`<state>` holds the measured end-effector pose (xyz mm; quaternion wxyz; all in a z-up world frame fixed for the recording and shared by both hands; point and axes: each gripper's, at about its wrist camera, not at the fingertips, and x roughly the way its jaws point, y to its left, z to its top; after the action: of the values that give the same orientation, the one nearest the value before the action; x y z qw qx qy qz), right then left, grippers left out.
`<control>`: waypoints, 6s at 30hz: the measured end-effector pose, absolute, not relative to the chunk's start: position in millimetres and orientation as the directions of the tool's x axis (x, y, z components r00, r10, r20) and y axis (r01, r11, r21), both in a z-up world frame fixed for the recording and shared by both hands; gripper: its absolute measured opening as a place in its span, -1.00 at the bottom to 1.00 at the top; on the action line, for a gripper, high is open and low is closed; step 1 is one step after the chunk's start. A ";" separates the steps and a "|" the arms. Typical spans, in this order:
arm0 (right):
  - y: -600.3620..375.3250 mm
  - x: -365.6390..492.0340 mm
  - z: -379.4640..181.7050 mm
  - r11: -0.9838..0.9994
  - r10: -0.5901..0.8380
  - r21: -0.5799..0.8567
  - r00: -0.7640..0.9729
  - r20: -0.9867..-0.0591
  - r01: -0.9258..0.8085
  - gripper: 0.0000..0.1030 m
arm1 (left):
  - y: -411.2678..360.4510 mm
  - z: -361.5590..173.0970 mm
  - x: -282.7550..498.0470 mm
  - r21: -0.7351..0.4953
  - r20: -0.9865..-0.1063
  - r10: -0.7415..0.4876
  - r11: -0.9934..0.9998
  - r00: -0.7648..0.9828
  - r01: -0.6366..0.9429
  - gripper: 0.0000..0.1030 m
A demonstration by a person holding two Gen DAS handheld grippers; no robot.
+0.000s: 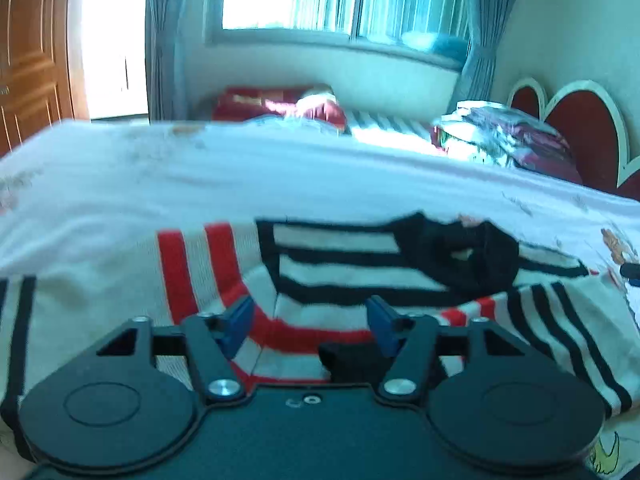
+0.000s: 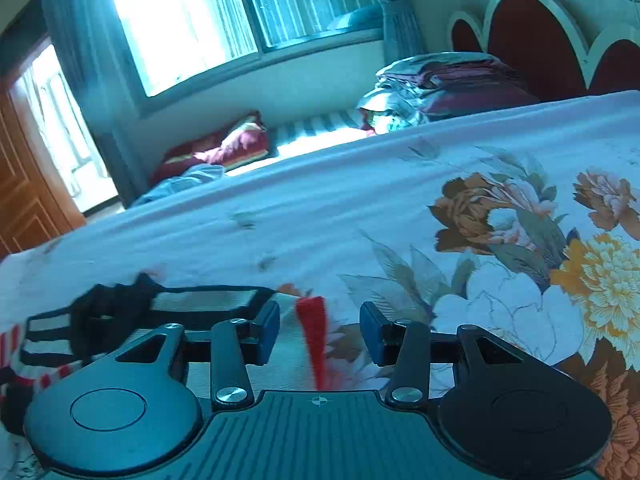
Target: Fold small clothes
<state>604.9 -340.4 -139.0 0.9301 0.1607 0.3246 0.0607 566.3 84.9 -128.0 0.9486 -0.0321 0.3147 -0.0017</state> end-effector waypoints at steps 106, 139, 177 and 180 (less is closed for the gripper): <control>-208.0 496.4 -107.6 0.954 0.119 0.283 0.739 -0.663 0.099 -0.35 | 85.7 -96.3 566.6 -0.238 -0.612 -0.292 0.954 0.735 0.181 -0.92; -184.8 574.6 -143.6 0.851 0.468 0.519 0.556 -0.687 -0.075 -0.93 | 156.9 -151.4 509.2 -0.025 -0.703 -0.028 1.000 0.710 0.014 -0.37; -237.9 583.6 -140.7 0.967 0.206 0.253 0.660 -0.723 -0.024 -0.68 | 142.6 -130.3 602.6 -0.049 -0.670 -0.240 0.959 0.702 0.280 0.24; -246.0 599.4 -149.3 0.976 0.140 0.215 0.648 -0.749 0.039 -0.68 | 135.5 -159.3 651.2 0.058 -0.742 -0.129 0.965 0.658 0.255 0.57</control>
<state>599.4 -246.0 -149.3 0.9014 0.1064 0.4189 0.0280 651.2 135.5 -159.3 0.9069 0.0789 0.4000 -0.1059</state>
